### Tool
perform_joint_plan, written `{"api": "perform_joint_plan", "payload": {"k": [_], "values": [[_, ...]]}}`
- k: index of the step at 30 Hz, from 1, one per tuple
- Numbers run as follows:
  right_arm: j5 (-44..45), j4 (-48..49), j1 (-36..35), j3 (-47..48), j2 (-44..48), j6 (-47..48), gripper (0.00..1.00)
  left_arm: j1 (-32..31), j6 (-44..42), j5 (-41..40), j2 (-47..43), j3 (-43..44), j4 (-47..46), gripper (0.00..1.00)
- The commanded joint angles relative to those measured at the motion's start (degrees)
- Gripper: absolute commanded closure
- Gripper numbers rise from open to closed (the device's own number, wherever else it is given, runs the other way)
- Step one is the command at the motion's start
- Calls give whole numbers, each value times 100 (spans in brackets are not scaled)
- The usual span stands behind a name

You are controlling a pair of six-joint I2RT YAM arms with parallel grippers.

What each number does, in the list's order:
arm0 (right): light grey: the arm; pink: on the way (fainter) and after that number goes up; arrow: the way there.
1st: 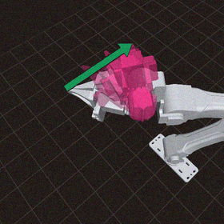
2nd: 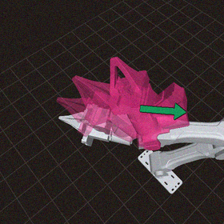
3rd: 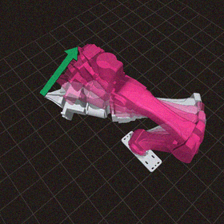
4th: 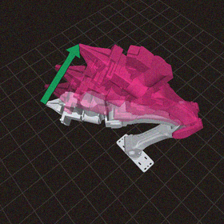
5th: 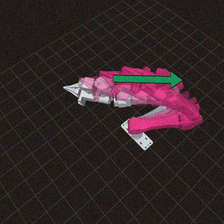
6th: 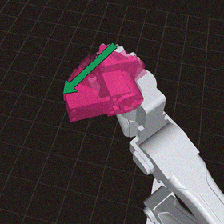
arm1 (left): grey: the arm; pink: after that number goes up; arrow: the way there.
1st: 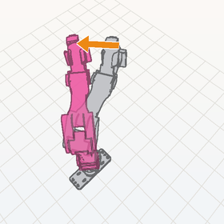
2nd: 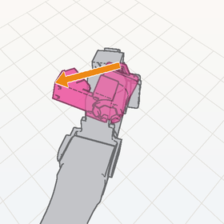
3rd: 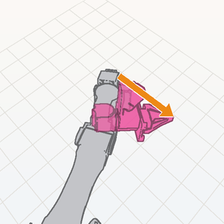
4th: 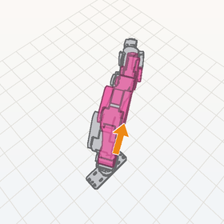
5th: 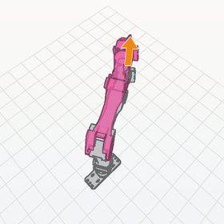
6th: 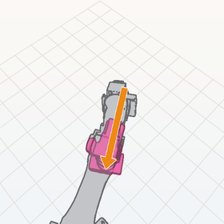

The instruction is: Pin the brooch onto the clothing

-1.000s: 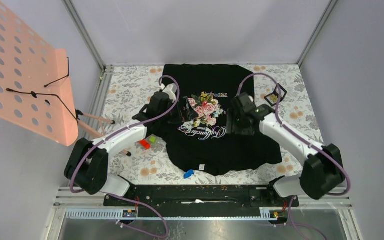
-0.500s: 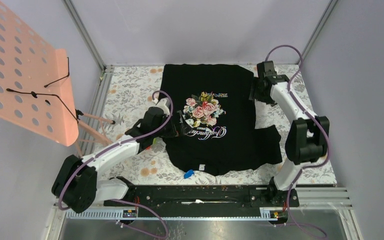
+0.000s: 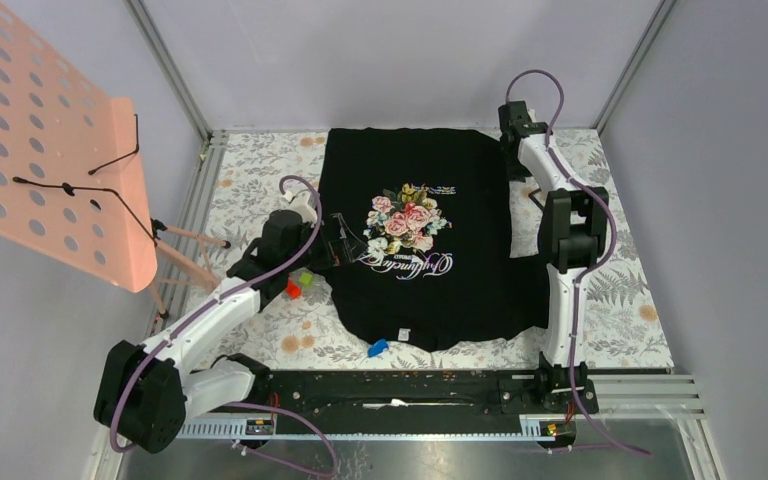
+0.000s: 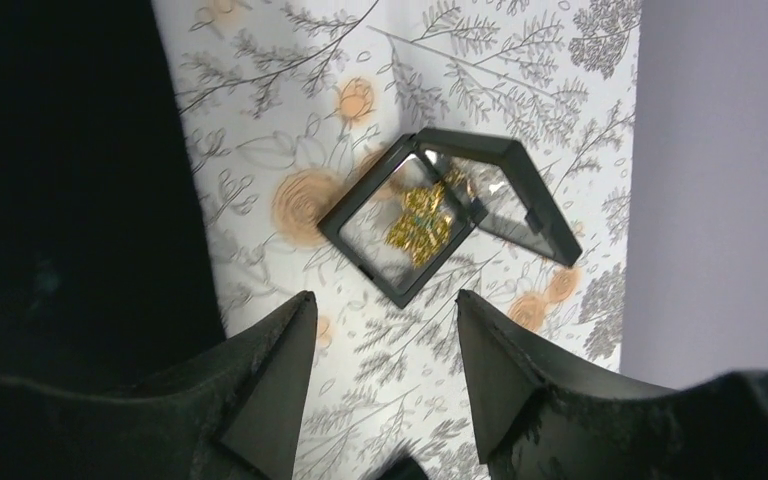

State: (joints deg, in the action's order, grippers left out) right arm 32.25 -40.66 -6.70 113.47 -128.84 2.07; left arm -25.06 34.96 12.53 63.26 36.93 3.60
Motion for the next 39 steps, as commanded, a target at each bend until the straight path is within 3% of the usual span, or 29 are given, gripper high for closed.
{"api": "perform_joint_plan", "payload": {"k": [1, 12, 39], "values": [[525, -154, 133, 593, -492, 624, 40, 101, -162, 197, -290, -24, -85, 2], [1117, -222, 157, 1102, -1217, 1101, 47, 164, -67, 123, -523, -89, 64, 2], [1115, -114, 169, 392, -1131, 1411, 55, 168, 266, 104, -655, -98, -67, 2]]}}
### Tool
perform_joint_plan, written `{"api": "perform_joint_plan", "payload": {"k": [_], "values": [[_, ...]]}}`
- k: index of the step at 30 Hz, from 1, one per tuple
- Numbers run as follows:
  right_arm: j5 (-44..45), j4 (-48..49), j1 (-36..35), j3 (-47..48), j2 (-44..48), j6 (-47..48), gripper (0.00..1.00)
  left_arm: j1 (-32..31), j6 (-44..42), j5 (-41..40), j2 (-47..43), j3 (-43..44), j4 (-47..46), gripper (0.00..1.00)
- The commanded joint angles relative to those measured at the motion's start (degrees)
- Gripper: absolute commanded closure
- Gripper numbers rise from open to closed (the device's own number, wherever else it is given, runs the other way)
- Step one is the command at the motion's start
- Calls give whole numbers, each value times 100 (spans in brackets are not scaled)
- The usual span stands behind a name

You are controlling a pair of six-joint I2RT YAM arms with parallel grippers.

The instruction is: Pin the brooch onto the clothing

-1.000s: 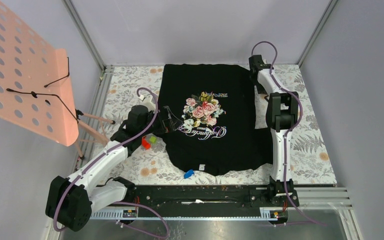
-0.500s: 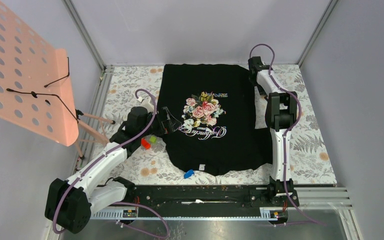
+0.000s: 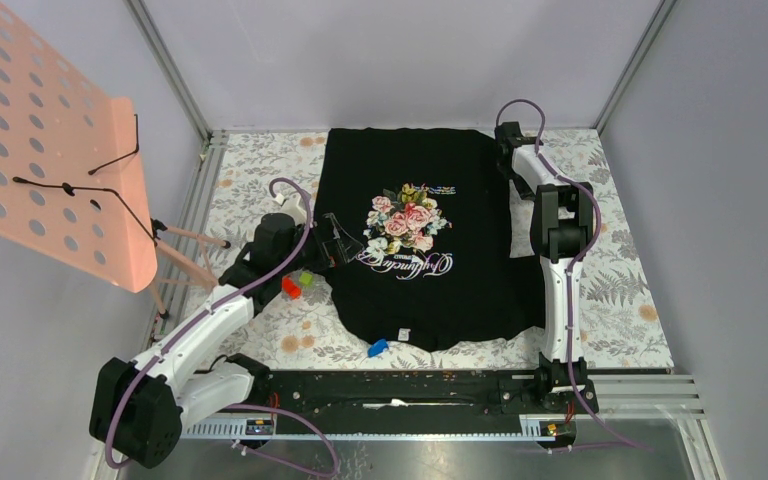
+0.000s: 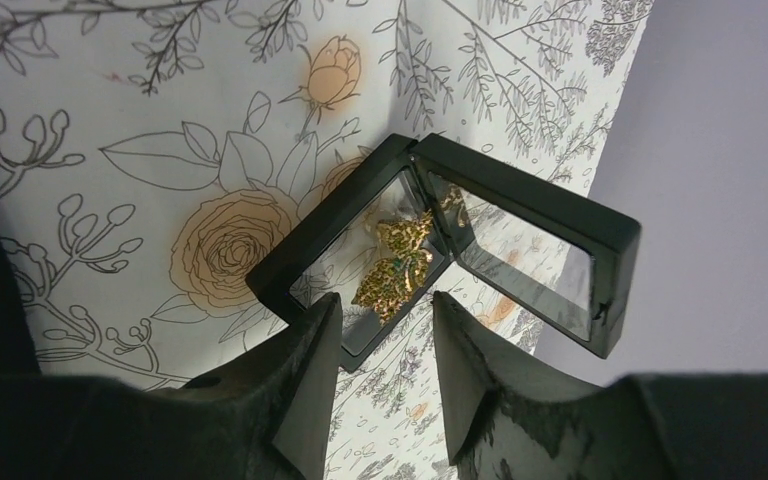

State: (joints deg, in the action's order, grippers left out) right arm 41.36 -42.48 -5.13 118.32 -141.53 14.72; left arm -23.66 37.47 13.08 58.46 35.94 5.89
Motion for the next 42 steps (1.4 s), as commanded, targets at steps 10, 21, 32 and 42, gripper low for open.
{"api": "perform_joint_plan", "payload": {"k": [10, 21, 32, 42], "values": [[379, 303, 12, -103, 43, 484, 60, 28, 19, 22, -196, -15, -296, 2], [526, 414, 12, -5, -49, 600, 73, 28, 23, 27, -286, 45, -213, 2], [713, 472, 11, 82, -148, 707, 90, 67, -42, 111, -545, 265, 79, 2], [804, 605, 4, -580, 1049, 327, 100, 125, -311, 448, -636, 766, 589, 1]]}}
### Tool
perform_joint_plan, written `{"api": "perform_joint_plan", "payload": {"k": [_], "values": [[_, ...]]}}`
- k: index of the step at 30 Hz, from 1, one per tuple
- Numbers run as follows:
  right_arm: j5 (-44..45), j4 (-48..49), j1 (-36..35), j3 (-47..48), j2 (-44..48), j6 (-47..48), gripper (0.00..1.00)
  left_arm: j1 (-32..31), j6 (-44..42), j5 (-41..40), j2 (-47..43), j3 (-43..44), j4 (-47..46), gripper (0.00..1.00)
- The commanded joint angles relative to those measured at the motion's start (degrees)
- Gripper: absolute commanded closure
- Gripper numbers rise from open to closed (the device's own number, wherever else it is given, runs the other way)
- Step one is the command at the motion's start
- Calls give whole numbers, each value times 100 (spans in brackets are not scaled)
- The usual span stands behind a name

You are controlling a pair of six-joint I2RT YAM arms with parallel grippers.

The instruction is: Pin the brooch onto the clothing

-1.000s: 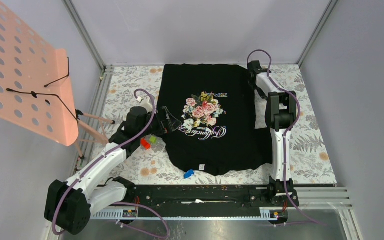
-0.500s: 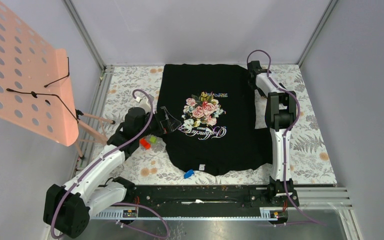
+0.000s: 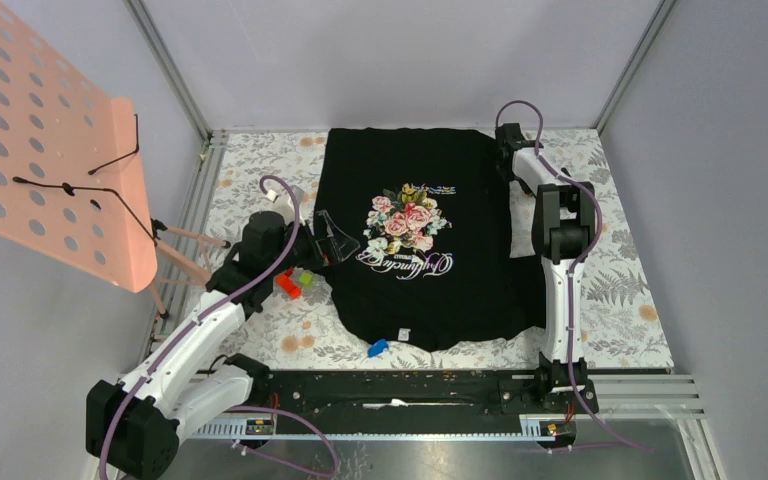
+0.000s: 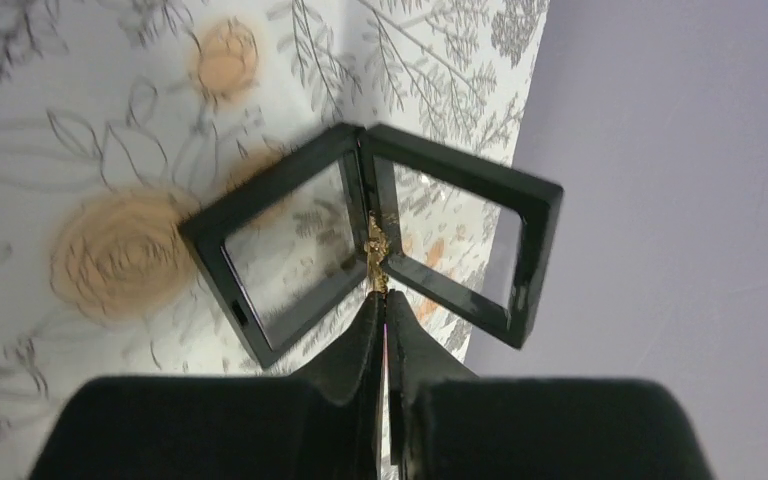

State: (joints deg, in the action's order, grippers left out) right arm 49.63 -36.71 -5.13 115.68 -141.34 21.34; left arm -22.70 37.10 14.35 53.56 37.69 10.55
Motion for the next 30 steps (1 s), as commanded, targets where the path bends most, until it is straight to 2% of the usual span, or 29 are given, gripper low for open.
{"api": "perform_joint_plan", "payload": {"k": [1, 7, 13, 18, 24, 30], "values": [[-165, 13, 3, -478, 1314, -535, 100, 29, -387, 461, -87, 767, 278, 1], [-2016, -95, -8, -1883, 3305, -1903, 100, 3, -1174, 1174, 317, 2120, 1482, 2], [-3837, 54, -14, -3111, 4754, -2575, 100, -143, -1745, 1272, 857, 3084, 1784, 2], [-5962, 489, -77, -4162, 5861, -2984, 100, -293, -2021, 1792, 1194, 2925, 1147, 2], [-7784, 959, -542, -5165, 6857, -3365, 100, -352, -1204, 3106, 1200, 1996, -361, 2], [-9322, 2199, -1255, -6134, 7489, -4173, 100, -704, -1330, 3482, 1182, 1999, -395, 4]]}}
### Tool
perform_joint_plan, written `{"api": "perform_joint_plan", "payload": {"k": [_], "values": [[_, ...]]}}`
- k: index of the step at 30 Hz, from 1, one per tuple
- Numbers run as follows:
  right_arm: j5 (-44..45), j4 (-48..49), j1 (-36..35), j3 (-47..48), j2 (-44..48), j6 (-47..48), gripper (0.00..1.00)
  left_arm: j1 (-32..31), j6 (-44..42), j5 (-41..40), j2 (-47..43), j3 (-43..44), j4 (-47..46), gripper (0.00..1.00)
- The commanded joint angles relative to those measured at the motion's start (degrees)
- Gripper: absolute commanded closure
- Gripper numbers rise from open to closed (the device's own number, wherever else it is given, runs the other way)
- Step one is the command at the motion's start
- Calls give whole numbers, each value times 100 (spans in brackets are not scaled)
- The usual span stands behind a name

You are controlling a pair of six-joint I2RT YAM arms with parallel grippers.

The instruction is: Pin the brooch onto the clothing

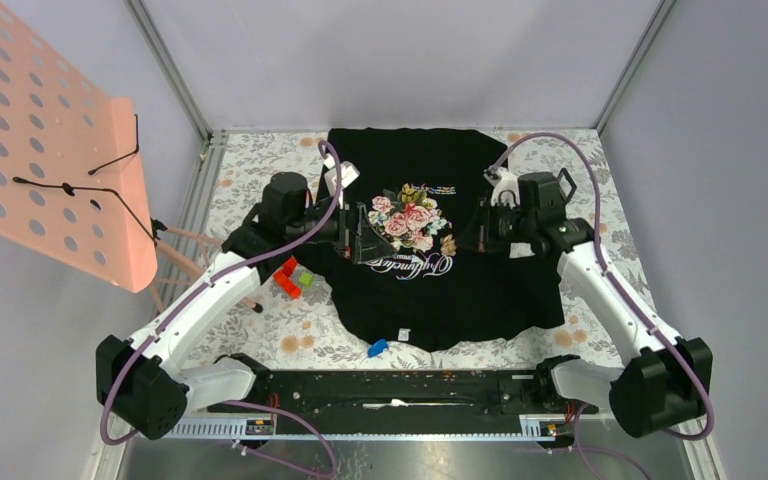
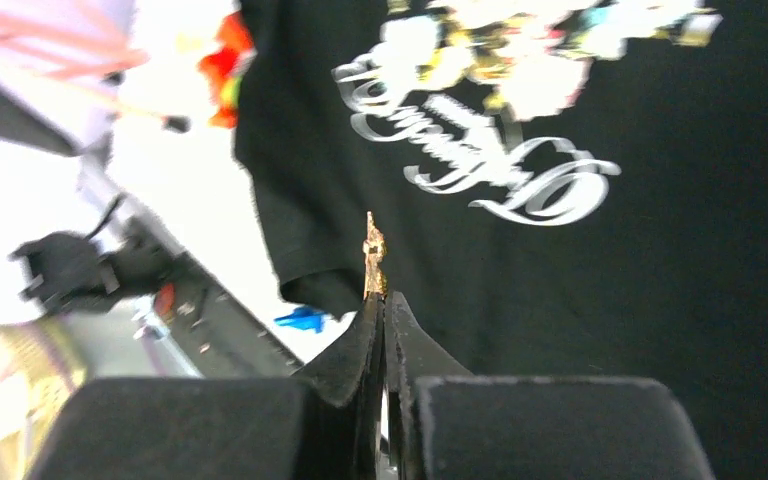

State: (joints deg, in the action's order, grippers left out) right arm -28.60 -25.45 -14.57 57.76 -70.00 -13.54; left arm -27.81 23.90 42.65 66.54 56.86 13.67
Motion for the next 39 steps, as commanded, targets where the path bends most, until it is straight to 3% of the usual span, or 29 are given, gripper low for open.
{"api": "perform_joint_plan", "payload": {"k": [1, 4, 10, 21, 32, 37, 39], "values": [[-1698, 1329, -398, -460, 435, -859, 100, -212, -12, 669, -124, 72, -708, 4], [-2050, 1905, -665, -655, 696, -1253, 100, -233, 110, 857, -84, 55, -809, 4], [-2325, 1900, -866, -402, 823, -1290, 100, -380, 216, 1174, 57, 75, -885, 6], [-2909, 1827, -1079, -213, 809, -1115, 100, -560, 328, 1360, 274, 98, -866, 44], [-3240, 1744, -1258, -110, 822, -958, 100, -723, 447, 1642, 360, 84, -1028, 65], [-3218, 1713, -1268, -90, 795, -927, 100, -751, 599, 1721, 366, 19, -1233, 82], [-3198, 1662, -1268, -80, 802, -893, 100, -760, 713, 1797, 375, -18, -1337, 83]]}}
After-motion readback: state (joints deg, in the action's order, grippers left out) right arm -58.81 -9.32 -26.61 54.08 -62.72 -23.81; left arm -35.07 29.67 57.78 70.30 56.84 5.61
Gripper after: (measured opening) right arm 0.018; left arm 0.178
